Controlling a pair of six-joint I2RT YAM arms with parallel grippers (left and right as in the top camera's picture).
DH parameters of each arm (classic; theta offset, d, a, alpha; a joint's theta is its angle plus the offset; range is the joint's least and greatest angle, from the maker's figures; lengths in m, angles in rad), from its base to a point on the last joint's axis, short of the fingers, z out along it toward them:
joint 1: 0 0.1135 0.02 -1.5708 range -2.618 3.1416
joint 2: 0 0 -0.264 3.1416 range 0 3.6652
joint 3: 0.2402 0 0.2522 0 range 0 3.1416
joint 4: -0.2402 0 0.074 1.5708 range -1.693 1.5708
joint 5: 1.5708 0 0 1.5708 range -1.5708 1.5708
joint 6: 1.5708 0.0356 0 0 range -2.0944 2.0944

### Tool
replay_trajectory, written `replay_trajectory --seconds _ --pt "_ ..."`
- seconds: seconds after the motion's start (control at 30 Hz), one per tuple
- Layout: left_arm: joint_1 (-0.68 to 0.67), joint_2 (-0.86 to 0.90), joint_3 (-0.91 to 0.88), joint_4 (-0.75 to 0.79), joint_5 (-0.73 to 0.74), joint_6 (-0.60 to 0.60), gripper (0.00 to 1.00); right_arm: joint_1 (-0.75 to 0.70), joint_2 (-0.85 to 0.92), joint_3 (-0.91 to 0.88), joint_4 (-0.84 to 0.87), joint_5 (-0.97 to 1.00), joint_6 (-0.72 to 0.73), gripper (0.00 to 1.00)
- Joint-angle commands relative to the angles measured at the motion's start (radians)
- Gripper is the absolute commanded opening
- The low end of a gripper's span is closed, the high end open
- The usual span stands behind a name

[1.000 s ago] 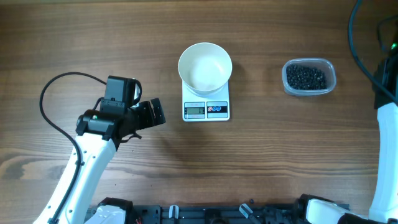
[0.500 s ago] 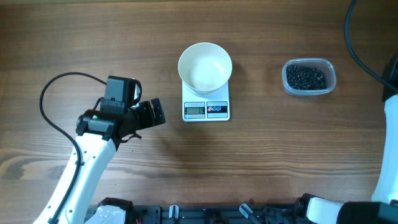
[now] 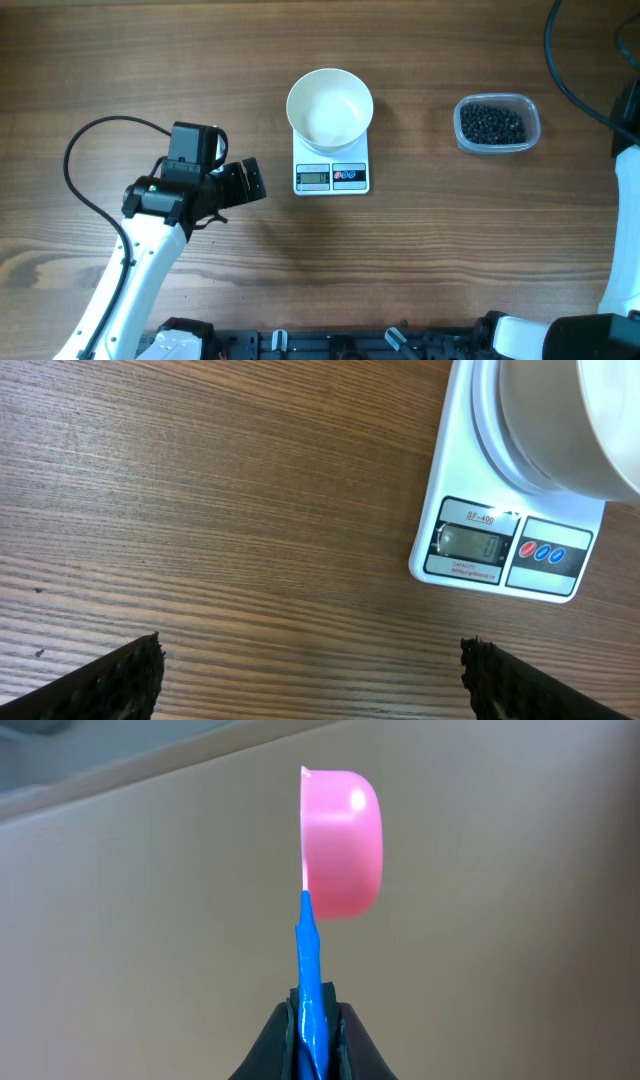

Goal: Scoop item into bowl and weigh 150g on scale

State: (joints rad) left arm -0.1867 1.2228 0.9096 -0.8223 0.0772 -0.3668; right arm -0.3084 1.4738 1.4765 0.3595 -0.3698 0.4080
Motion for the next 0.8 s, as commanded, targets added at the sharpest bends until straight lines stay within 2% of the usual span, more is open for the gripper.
replay_trajectory --seconds 0.0,0.07,0.1,0.17,0.27,0.3,0.43,0.53,0.77 --pt "0.006 -0.011 0.001 0.030 0.010 0.019 1.00 0.008 0.005 0.021 -0.022 -0.221 0.118 0.04" --pt "0.006 -0.011 0.001 0.066 0.038 0.019 1.00 0.008 0.005 0.021 -0.047 -0.256 0.115 0.04" --pt "0.006 -0.011 0.001 0.109 0.131 0.020 1.00 0.008 0.005 0.021 -0.076 -0.309 0.114 0.04" --pt "0.006 -0.011 0.001 0.160 0.225 0.027 1.00 0.008 0.005 0.021 -0.093 -0.340 0.113 0.04" --pt "-0.001 -0.011 0.001 0.229 0.443 0.148 1.00 0.008 0.005 0.021 -0.100 -0.346 0.086 0.04" --pt "-0.010 -0.011 0.001 0.240 0.470 0.163 1.00 0.008 0.005 0.021 -0.100 -0.345 0.069 0.05" --pt "-0.083 -0.011 0.001 0.245 0.445 0.180 1.00 0.008 0.005 0.021 -0.113 -0.335 0.036 0.04" --pt "-0.157 -0.012 0.002 0.247 0.353 0.180 1.00 0.008 0.005 0.021 -0.145 -0.337 0.013 0.04" --pt "-0.312 -0.013 0.002 0.203 -0.079 0.146 1.00 0.008 0.004 0.021 -0.166 -0.396 0.014 0.04"
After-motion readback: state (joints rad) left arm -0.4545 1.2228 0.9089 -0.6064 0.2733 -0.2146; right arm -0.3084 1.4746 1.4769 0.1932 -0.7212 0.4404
